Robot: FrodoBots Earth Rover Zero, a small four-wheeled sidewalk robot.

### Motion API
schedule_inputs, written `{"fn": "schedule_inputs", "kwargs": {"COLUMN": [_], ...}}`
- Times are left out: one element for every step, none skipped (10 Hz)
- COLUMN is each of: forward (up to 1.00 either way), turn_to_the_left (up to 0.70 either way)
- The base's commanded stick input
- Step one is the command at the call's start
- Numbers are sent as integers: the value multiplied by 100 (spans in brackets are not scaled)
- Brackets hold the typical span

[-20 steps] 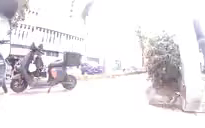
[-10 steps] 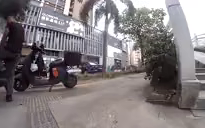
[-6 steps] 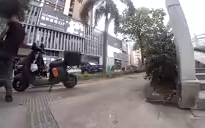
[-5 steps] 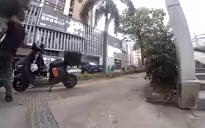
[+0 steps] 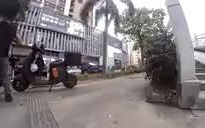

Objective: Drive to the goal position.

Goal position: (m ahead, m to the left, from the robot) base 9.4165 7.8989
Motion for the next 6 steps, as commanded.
{"fn": "schedule_inputs", "kwargs": {"forward": [69, 70, 70, 70, 70, 70], "turn_to_the_left": [0, 0, 0, -3, -14, -14]}}
